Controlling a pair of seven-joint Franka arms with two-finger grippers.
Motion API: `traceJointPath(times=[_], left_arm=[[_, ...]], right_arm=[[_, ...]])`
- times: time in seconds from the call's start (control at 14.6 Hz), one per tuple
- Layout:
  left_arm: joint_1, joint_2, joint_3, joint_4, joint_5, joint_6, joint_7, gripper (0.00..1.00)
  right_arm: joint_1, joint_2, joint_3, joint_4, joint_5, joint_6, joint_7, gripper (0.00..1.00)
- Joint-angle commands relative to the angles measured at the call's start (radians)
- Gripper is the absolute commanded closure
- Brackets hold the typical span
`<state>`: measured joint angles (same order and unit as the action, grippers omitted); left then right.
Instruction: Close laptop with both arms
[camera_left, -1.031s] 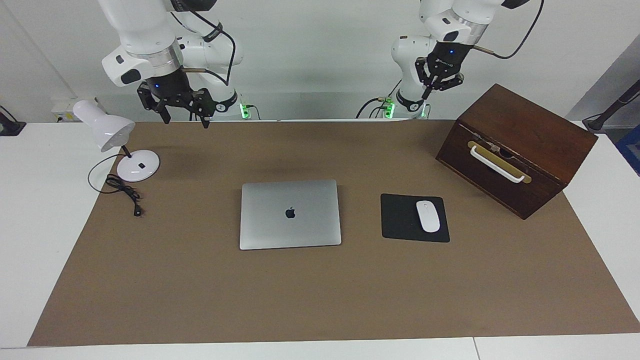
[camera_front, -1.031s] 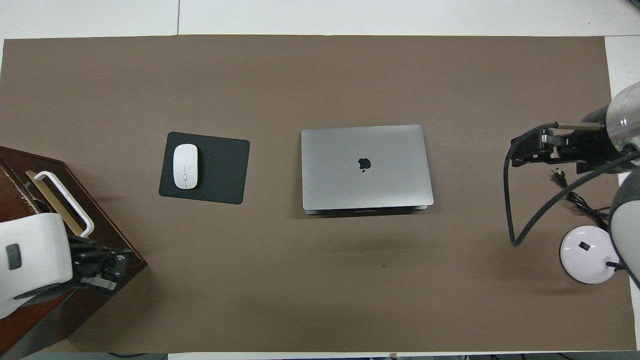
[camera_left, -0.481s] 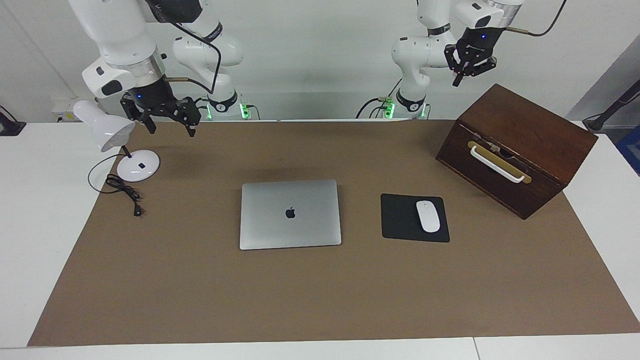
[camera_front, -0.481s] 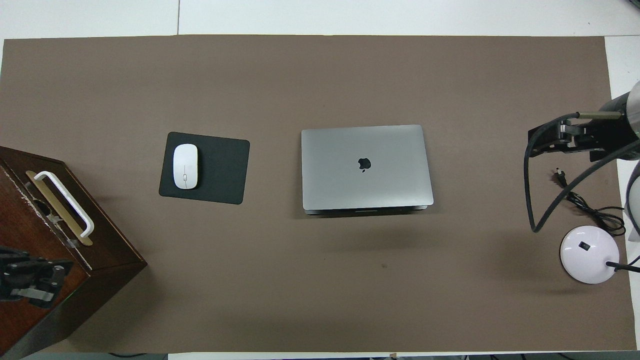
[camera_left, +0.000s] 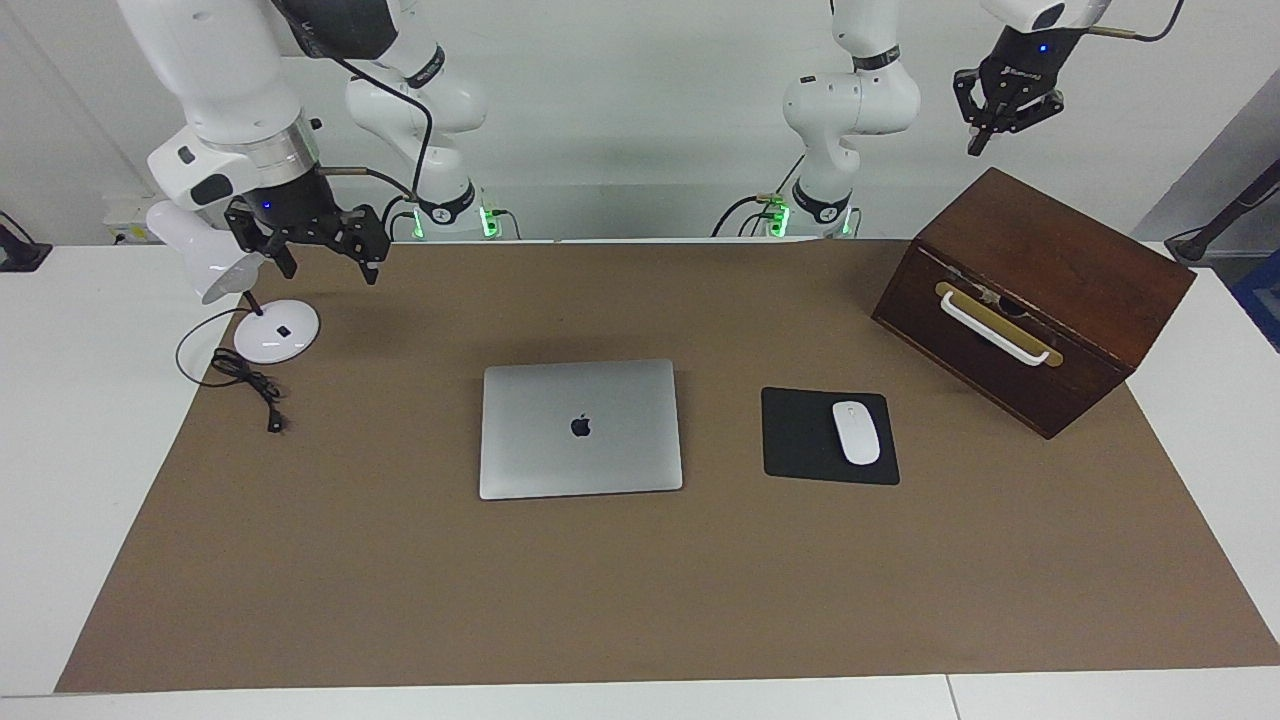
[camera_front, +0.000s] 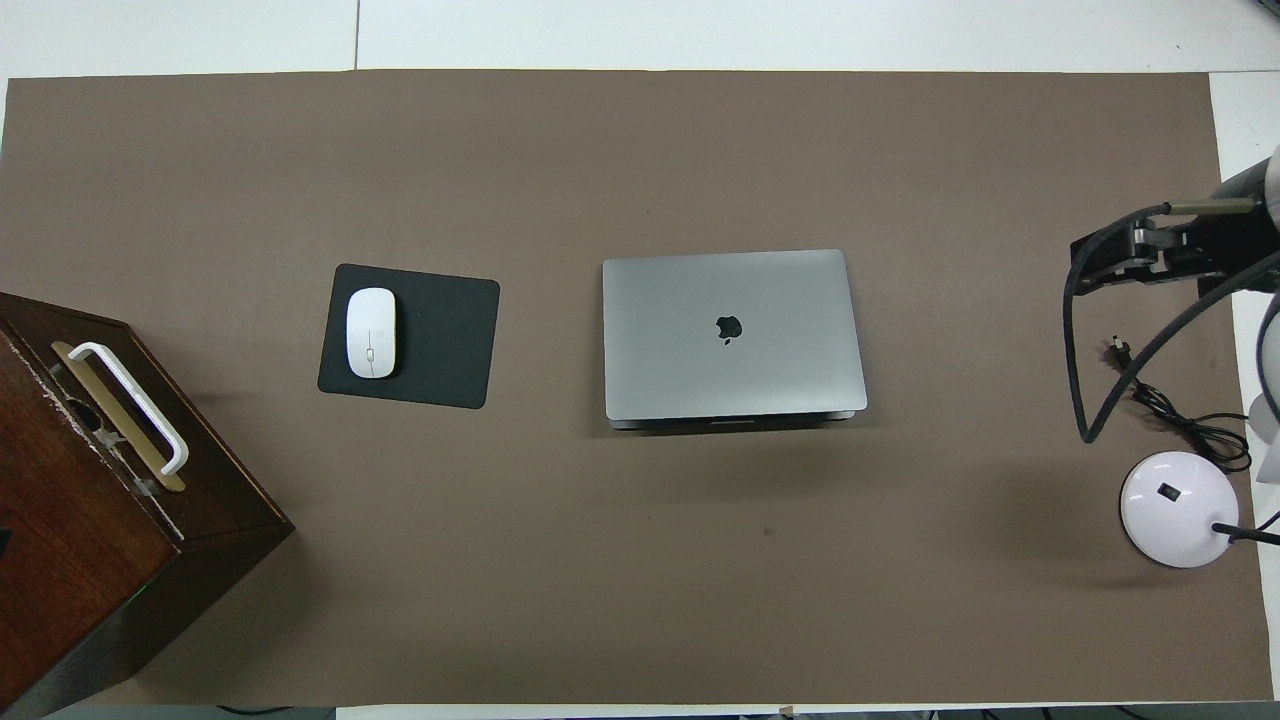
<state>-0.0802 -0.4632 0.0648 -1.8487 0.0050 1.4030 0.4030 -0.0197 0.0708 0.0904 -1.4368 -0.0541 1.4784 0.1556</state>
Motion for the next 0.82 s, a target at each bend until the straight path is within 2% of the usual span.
traceJointPath(times=[0.0,0.34,0.48,0.62,0.76], left_arm=[[0.055,0.012,-0.011,0.043,0.02,-0.007,0.005,0.0],[0.088,0.024,-0.011,0.065,0.02,0.019,-0.027,0.0],[0.086,0.044,-0.013,0.095,0.02,0.027,-0.058,0.0],[0.086,0.063,-0.017,0.126,0.018,0.025,-0.076,0.0],[0.074,0.09,-0.019,0.161,0.015,0.024,-0.111,0.0]], right_arm=[[-0.009,0.017,-0.037,0.026,0.04,-0.006,-0.03,0.0],[-0.011,0.004,-0.064,-0.033,0.043,-0.001,-0.031,0.0],[-0.009,0.001,-0.073,-0.059,0.043,0.006,-0.068,0.0],[-0.009,-0.017,-0.083,-0.103,0.043,0.065,-0.137,0.0],[-0.009,-0.017,-0.087,-0.105,0.043,0.065,-0.136,0.0]])
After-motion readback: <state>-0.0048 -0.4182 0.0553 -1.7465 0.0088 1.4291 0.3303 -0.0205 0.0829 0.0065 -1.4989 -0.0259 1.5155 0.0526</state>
